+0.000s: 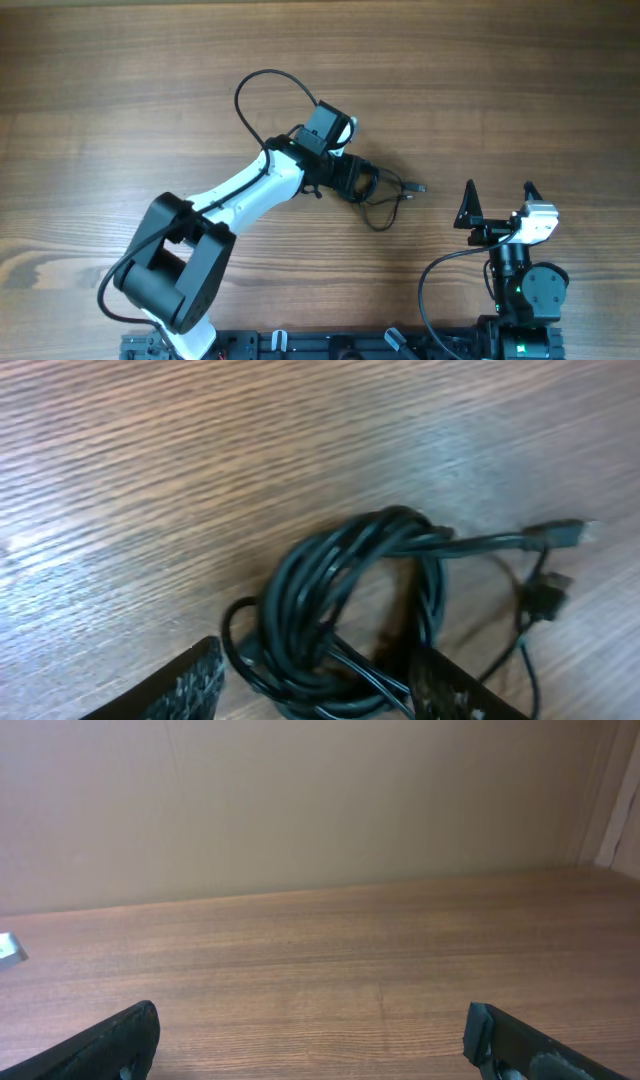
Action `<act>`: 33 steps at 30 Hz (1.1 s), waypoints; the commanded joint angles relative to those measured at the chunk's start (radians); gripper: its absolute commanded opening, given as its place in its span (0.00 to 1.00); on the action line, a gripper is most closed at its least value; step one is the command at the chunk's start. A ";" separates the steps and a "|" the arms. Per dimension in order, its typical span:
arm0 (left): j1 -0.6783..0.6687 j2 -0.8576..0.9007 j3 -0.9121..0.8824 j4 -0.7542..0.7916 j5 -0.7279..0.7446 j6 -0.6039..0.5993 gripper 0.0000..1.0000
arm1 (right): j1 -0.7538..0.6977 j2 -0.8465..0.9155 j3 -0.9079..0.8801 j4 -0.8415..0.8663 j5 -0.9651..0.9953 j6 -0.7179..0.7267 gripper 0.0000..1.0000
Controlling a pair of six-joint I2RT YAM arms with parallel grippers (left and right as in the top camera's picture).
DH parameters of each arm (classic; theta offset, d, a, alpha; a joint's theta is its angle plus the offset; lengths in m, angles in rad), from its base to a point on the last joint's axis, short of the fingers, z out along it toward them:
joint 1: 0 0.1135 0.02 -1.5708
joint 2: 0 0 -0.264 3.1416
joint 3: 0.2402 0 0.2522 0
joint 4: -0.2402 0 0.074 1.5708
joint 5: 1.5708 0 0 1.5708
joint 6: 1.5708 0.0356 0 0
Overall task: Untangle cables
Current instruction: 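Reach the left gripper forward and down onto the black cable bundle, then close the left gripper on the cable bundle and lift it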
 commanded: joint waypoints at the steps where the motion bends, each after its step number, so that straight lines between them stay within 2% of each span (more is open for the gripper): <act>1: 0.003 0.014 0.019 0.003 -0.120 -0.088 0.56 | 0.004 0.001 -0.002 0.003 0.018 0.017 1.00; 5: 0.002 0.023 0.019 0.004 -0.145 -0.173 0.52 | 0.004 0.001 -0.002 0.002 0.018 0.017 1.00; 10: 0.002 0.076 0.019 0.003 -0.123 -0.173 0.51 | 0.004 0.001 -0.002 0.003 0.018 0.017 1.00; 12: 0.002 0.089 0.019 0.003 -0.114 -0.173 0.39 | 0.004 0.001 -0.002 0.003 0.018 0.017 1.00; 15: 0.002 0.093 0.019 0.000 -0.114 -0.173 0.06 | 0.004 0.001 -0.002 0.003 0.018 0.017 1.00; 16: 0.002 0.093 0.019 0.001 -0.114 -0.173 0.04 | 0.004 0.001 -0.002 0.003 0.018 0.017 1.00; 21: 0.005 0.031 0.022 0.003 -0.114 -0.173 0.04 | 0.004 0.001 -0.002 0.002 0.018 0.016 0.99; 26: 0.005 -0.130 0.022 -0.007 -0.114 -0.173 0.04 | 0.004 0.001 -0.002 0.003 0.018 0.017 1.00; 33: 0.005 -0.398 0.022 -0.120 -0.176 -0.172 0.04 | 0.004 0.001 -0.002 0.003 0.018 0.017 0.99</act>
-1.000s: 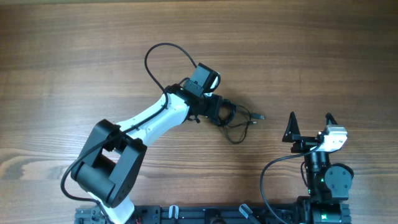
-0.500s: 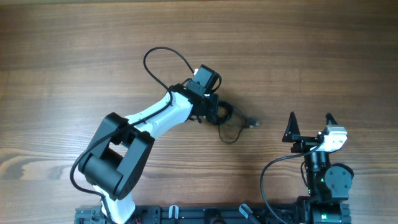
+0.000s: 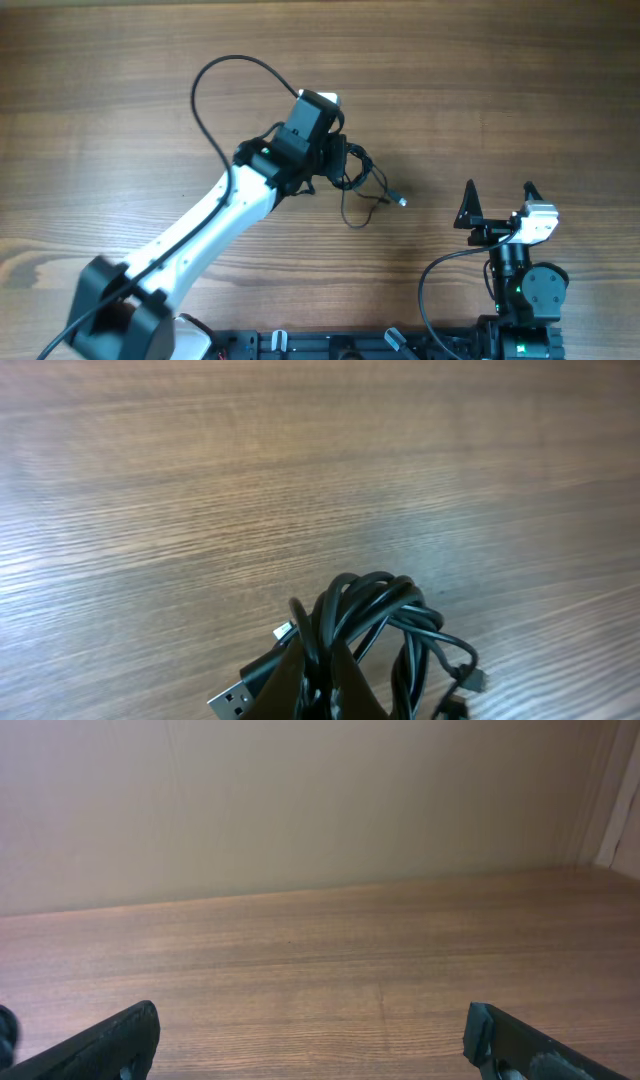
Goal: Untangle cables
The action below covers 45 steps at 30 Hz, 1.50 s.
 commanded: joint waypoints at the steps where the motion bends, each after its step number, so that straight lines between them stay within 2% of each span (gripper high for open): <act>1: 0.006 -0.154 0.010 -0.036 -0.061 0.002 0.04 | 0.004 0.001 -0.001 0.004 0.017 0.018 1.00; 2: 0.006 -0.185 0.010 -0.050 -0.076 0.002 0.04 | 0.004 0.001 -0.001 0.006 0.016 0.019 1.00; 4: 0.006 -0.266 0.010 -0.099 -0.149 0.002 0.04 | 0.004 0.001 -0.001 0.002 -0.019 0.143 1.00; 5: 0.006 -0.294 0.010 -0.127 -0.194 0.002 0.04 | 0.004 0.001 -0.001 -0.003 -0.058 0.274 1.00; 7: 0.006 -0.343 0.010 -0.179 -0.248 0.001 0.04 | 0.004 0.002 -0.001 0.010 -0.191 0.654 1.00; 9: 0.006 -0.361 0.009 -0.206 -0.248 -0.006 0.04 | 0.004 0.002 -0.001 0.022 -0.342 0.939 1.00; 12: 0.006 -0.362 0.008 -0.237 -0.248 -0.067 0.04 | 0.004 0.002 -0.001 0.025 -0.357 1.099 1.00; 14: 0.006 -0.362 0.008 -0.249 -0.249 -0.128 0.04 | 0.004 0.002 -0.001 0.031 -0.367 1.013 1.00; 15: 0.006 -0.360 0.008 -0.252 -0.248 -0.161 0.04 | 0.004 0.002 -0.001 0.044 -0.365 0.868 1.00; 17: 0.006 -0.354 0.008 -0.251 -0.249 -0.207 0.04 | 0.004 0.003 0.027 0.039 -0.374 0.738 1.00; 21: 0.006 -0.303 0.008 -0.251 -0.246 -0.188 0.04 | 0.004 0.094 0.177 -0.031 -0.403 0.562 1.00; 23: 0.006 -0.268 0.008 -0.235 -0.150 -0.072 0.04 | 0.004 0.236 0.264 -0.093 -0.509 0.472 1.00; 25: 0.006 -0.240 0.008 -0.201 0.054 0.107 0.04 | 0.004 0.407 0.324 -0.099 -0.639 0.437 1.00; 27: 0.006 -0.228 0.008 -0.195 0.198 0.249 0.04 | 0.004 0.582 0.386 -0.098 -0.769 0.413 1.00; 29: 0.006 -0.227 0.008 -0.195 0.331 0.383 0.04 | 0.004 0.749 0.420 -0.026 -1.022 0.366 1.00; 30: 0.006 -0.227 0.008 -0.195 0.379 0.432 0.04 | 0.004 0.801 0.420 0.018 -1.069 0.386 1.00; 32: 0.006 -0.227 0.008 -0.194 0.423 0.467 0.04 | 0.004 0.948 0.420 0.065 -1.110 0.417 1.00; 35: 0.006 -0.227 0.008 -0.194 0.440 0.470 0.04 | 0.005 1.107 0.420 0.141 -1.319 0.350 1.00; 37: 0.006 -0.227 0.008 -0.182 0.442 0.470 0.04 | 0.005 1.170 0.420 0.158 -1.360 0.320 0.94; 39: 0.006 -0.227 0.008 -0.164 0.441 0.448 0.04 | 0.024 1.207 0.420 0.160 -1.396 0.277 0.78; 40: 0.006 -0.227 0.008 -0.148 0.442 0.431 0.04 | 0.045 1.209 0.420 0.161 -1.397 0.271 0.73; 42: 0.006 -0.227 0.008 -0.134 0.442 0.415 0.04 | 0.089 1.209 0.420 0.195 -1.396 0.271 0.70; 43: 0.006 -0.227 0.008 -0.131 0.442 0.412 0.04 | 0.112 1.209 0.420 0.233 -1.385 0.277 0.62; 45: 0.004 -0.227 0.008 -0.131 0.450 0.378 0.04 | 0.146 1.209 0.420 0.297 -1.312 0.330 0.39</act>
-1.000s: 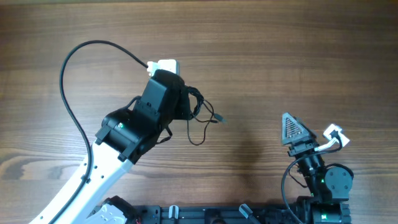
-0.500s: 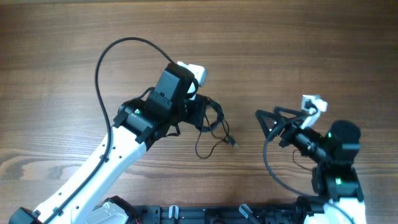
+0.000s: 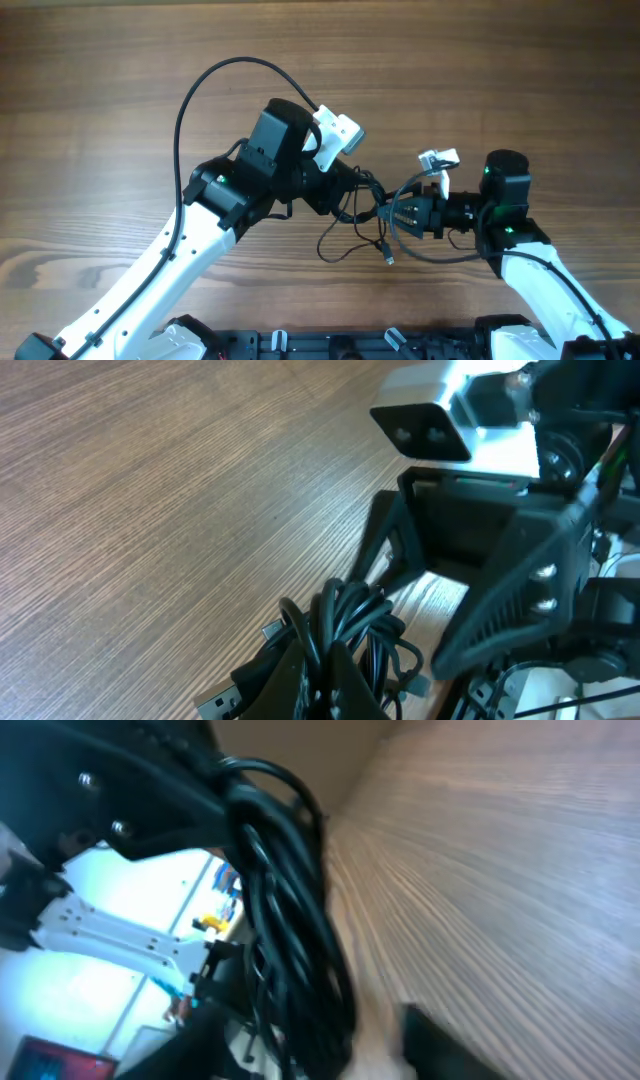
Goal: Untangle cables
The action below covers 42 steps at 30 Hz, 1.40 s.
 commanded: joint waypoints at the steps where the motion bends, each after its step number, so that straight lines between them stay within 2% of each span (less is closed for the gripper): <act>1: 0.000 0.000 0.007 0.006 0.032 -0.058 0.04 | 0.037 0.006 0.016 0.049 0.054 0.046 0.31; 4: 0.000 0.000 0.008 0.008 0.031 -0.063 0.04 | 0.037 0.006 0.016 0.047 0.055 0.046 0.05; 5: 0.000 0.000 0.008 0.015 0.030 -0.071 0.04 | 0.037 0.006 0.016 0.047 0.055 0.046 0.04; 7: 0.001 0.000 0.008 0.055 -0.064 -0.200 0.04 | 0.037 0.006 0.016 0.044 0.054 0.045 0.04; 8: 0.001 0.000 0.008 0.068 -0.164 -0.282 0.04 | 0.037 0.006 0.016 0.041 0.051 0.045 0.04; 10: 0.008 0.000 0.008 0.066 -0.475 -0.523 0.04 | 0.037 0.006 0.016 0.033 0.051 0.045 0.04; 12: 0.033 0.000 0.008 0.064 -0.602 -0.686 0.04 | 0.037 0.006 0.015 0.033 0.051 0.045 0.04; 15: 0.071 0.000 0.008 0.064 -0.610 -0.851 0.04 | 0.037 0.006 0.015 0.037 0.052 0.036 0.04; 18: 0.070 0.000 0.008 0.051 -0.596 -0.851 0.04 | 0.037 0.006 0.015 0.040 0.071 0.034 0.05; 20: 0.070 0.000 0.008 0.053 -0.549 -0.827 0.04 | 0.037 0.006 0.015 0.041 0.098 0.035 0.29; 21: 0.070 0.000 0.008 0.056 -0.513 -0.772 0.04 | 0.037 0.006 0.015 0.041 0.107 0.035 0.47; 22: 0.070 0.000 0.008 0.063 -0.464 -0.687 0.04 | 0.036 0.006 0.015 0.041 0.119 0.034 0.48; 24: 0.070 0.000 0.008 0.068 -0.309 -0.513 0.04 | 0.036 0.006 0.015 0.065 0.119 0.035 0.21; 25: 0.070 0.000 0.008 0.066 -0.260 -0.461 0.04 | 0.036 0.006 0.015 0.071 0.119 0.034 0.18; 27: 0.070 0.000 0.008 0.067 -0.243 -0.429 0.04 | 0.036 0.006 0.015 0.070 0.138 0.035 0.32; 28: 0.070 0.000 0.007 0.067 -0.243 -0.417 0.07 | 0.036 0.006 0.015 0.070 0.141 0.035 0.42; 29: 0.070 0.003 0.007 0.066 -0.243 -0.417 0.09 | 0.036 0.006 0.015 0.070 0.152 0.035 0.67; 30: 0.070 0.010 0.007 0.061 -0.242 -0.417 0.10 | 0.036 0.006 0.015 0.069 0.170 0.041 0.81; 31: 0.070 0.026 0.007 0.033 -0.242 -0.420 0.11 | 0.036 0.006 0.015 0.067 0.199 0.066 0.86; 33: 0.070 0.050 0.007 -0.043 -0.243 -0.445 0.21 | 0.036 0.006 0.015 0.067 0.225 0.090 0.98; 38: 0.039 0.165 0.000 -0.264 -0.242 -0.634 0.31 | 0.036 0.006 0.015 0.011 0.356 0.139 1.00; 39: 0.015 0.187 -0.014 -0.267 -0.240 -0.639 0.42 | 0.036 0.006 0.015 -0.020 0.389 0.139 1.00; 41: -0.037 0.215 -0.042 -0.273 -0.238 -0.639 0.52 | 0.036 0.006 0.015 -0.107 0.473 0.139 1.00; 42: -0.072 0.224 -0.060 -0.273 -0.239 -0.639 0.61 | 0.036 0.006 0.015 -0.128 0.488 0.139 1.00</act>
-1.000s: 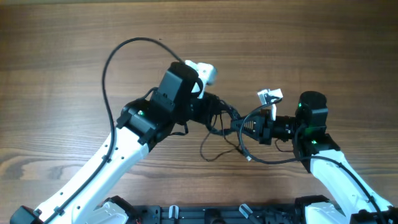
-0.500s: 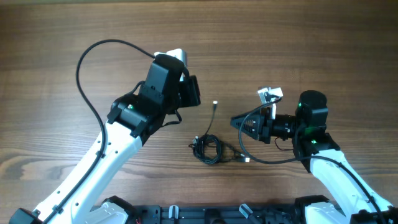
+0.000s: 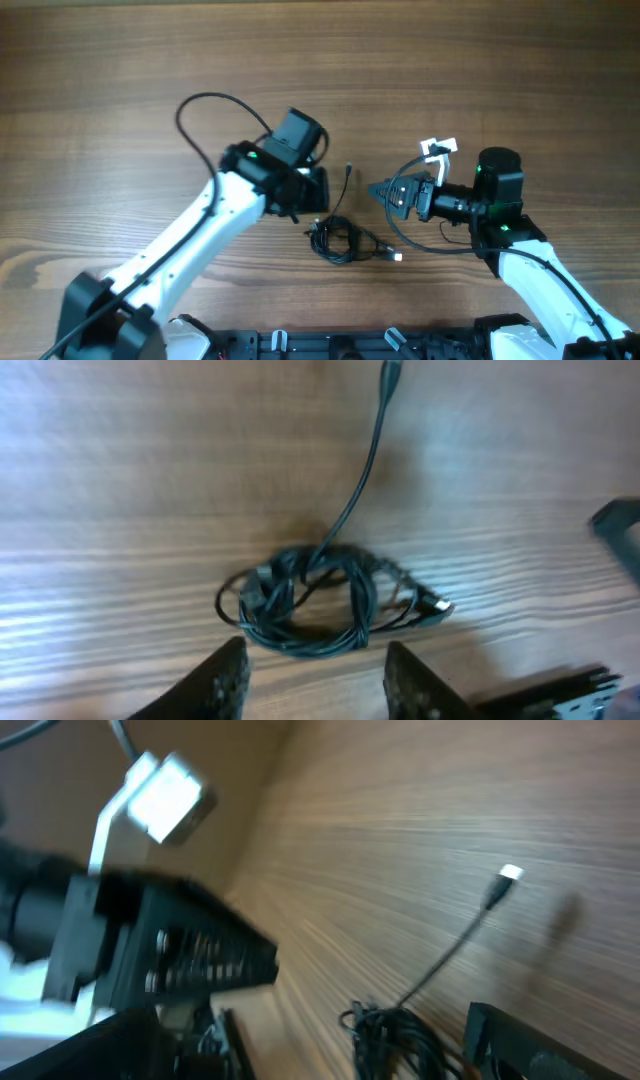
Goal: Untangle cables
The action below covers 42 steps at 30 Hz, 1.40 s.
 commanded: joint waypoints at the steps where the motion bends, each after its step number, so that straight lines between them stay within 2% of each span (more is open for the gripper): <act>1: -0.096 0.029 -0.065 -0.006 0.007 -0.053 0.74 | -0.001 0.006 -0.006 -0.065 0.123 0.006 1.00; 2: -0.118 0.029 -0.084 -0.007 -0.022 -0.112 0.74 | -0.001 0.006 -0.007 -0.073 0.128 0.005 1.00; 4: -0.148 0.029 -0.132 -0.006 -0.112 -0.246 0.69 | -0.001 0.007 -0.007 -0.074 0.127 0.014 1.00; 6: -0.165 0.029 -0.223 0.066 -0.144 -0.384 0.67 | -0.001 0.007 -0.007 -0.074 0.131 0.035 1.00; 8: -0.180 0.029 -0.315 0.168 -0.130 -0.448 0.68 | -0.001 0.007 -0.007 -0.074 0.134 0.037 1.00; 10: -0.191 0.029 -0.390 0.304 -0.092 -0.457 0.74 | -0.001 0.007 -0.006 -0.074 0.134 0.040 1.00; 11: -0.200 0.029 -0.425 0.383 -0.085 -0.457 0.68 | -0.001 0.007 -0.006 -0.074 0.134 0.051 1.00; 12: -0.209 0.029 -0.448 0.439 -0.090 -0.456 0.58 | -0.001 0.007 -0.007 -0.074 0.134 0.069 1.00; 14: -0.222 0.030 -0.481 0.520 -0.100 -0.452 0.31 | -0.001 0.007 -0.007 -0.074 0.134 0.092 1.00; 15: -0.222 0.035 -0.485 0.525 -0.122 -0.452 0.14 | -0.001 0.007 -0.007 -0.074 0.125 0.092 1.00; 16: -0.222 0.035 -0.485 0.525 -0.148 -0.439 0.04 | -0.001 0.007 -0.007 -0.074 0.121 0.093 1.00; 18: -0.200 0.024 -0.483 0.520 -0.264 -0.433 0.04 | -0.001 0.007 -0.006 -0.074 0.096 0.092 1.00; 22: -0.061 -0.080 -0.470 0.520 -0.265 -0.364 0.04 | -0.001 0.007 -0.006 -0.073 0.066 0.090 0.98; 23: -0.006 -0.141 -0.464 0.520 -0.265 -0.363 0.04 | -0.001 0.007 -0.007 -0.074 0.060 0.090 0.88; 24: 0.029 -0.188 -0.462 0.528 -0.260 -0.362 0.04 | 0.000 0.007 -0.007 -0.074 0.043 0.089 0.83; 25: 0.062 -0.245 -0.462 0.547 -0.238 -0.358 0.04 | 0.000 0.007 -0.007 -0.074 0.031 0.089 0.79; 28: 0.088 -0.361 -0.462 0.663 -0.129 -0.172 0.04 | 0.000 0.007 -0.007 -0.073 -0.002 0.089 0.64; 30: 0.085 -0.410 -0.462 0.721 -0.082 -0.053 0.04 | 0.000 0.007 -0.007 -0.055 -0.022 0.089 0.61; 33: 0.085 -0.410 -0.462 0.726 -0.062 -0.049 0.04 | 0.000 0.007 -0.007 0.077 -0.121 0.094 0.59; 37: 0.085 -0.410 -0.462 0.790 0.021 -0.052 0.04 | 0.000 0.007 -0.007 0.119 -0.120 0.115 0.53; 39: 0.085 -0.410 -0.462 0.831 0.086 -0.053 0.04 | 0.000 0.007 -0.007 0.116 -0.056 0.116 0.43; 42: 0.085 -0.410 -0.462 0.883 0.203 -0.053 0.04 | 0.000 0.007 -0.007 0.110 0.102 0.193 0.38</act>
